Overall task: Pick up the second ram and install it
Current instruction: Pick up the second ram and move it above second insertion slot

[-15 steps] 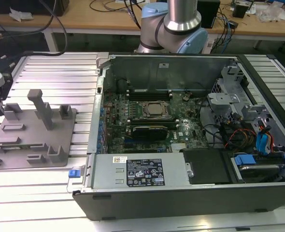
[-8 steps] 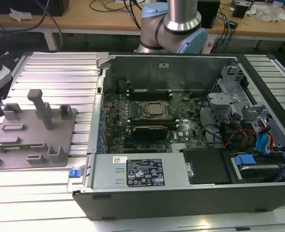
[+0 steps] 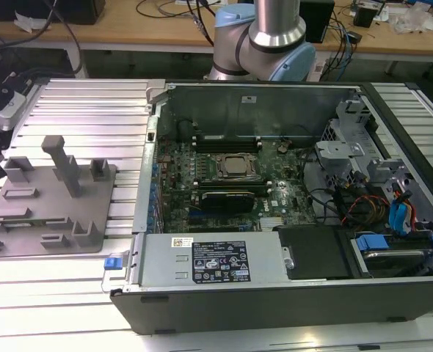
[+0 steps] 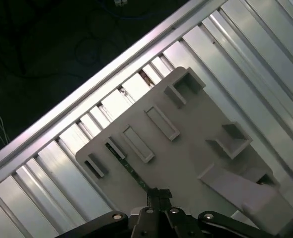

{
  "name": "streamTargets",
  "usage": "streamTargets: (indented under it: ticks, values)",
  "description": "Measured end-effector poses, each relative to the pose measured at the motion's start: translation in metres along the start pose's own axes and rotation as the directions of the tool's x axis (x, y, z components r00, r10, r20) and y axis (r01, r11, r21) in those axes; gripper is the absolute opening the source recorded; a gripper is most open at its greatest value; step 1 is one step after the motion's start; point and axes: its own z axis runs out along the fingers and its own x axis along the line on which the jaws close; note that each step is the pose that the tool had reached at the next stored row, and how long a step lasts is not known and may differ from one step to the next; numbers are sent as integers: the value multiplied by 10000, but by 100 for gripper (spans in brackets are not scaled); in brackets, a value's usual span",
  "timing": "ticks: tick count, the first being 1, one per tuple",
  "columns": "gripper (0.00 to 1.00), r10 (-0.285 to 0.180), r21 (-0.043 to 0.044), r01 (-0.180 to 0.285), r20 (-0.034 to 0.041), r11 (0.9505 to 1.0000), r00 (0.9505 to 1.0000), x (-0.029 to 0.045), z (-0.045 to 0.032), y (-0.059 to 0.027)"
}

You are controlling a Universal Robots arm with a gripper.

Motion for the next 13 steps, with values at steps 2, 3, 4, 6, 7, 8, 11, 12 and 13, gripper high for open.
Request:
streamTargets:
  ticks: [2, 3, 4, 6, 7, 8, 11, 12, 13]
  values:
    - [8, -375, -9, 375, -18, 9993, 9993, 0, 5, 0]
    - [8, -652, -17, 652, -31, 9979, 9979, 0, 8, 0]
    - [8, -880, -24, 880, -41, 9961, 9961, 0, 11, -1]
    - [8, -1593, -46, 1593, -74, 9872, 9872, 1, 22, -1]
    - [8, -1883, -56, 1882, -86, 9821, 9821, 1, 27, -1]
    - [8, -2244, -69, 2243, -102, 9745, 9744, 1, 34, -2]
    - [8, -3012, -98, 3011, -134, 9535, 9535, 1, 51, -3]
    - [8, -3281, -109, 3279, -144, 9446, 9445, 1, 58, -4]
    - [8, -3597, -122, 3596, -157, 9330, 9329, 2, 65, -4]
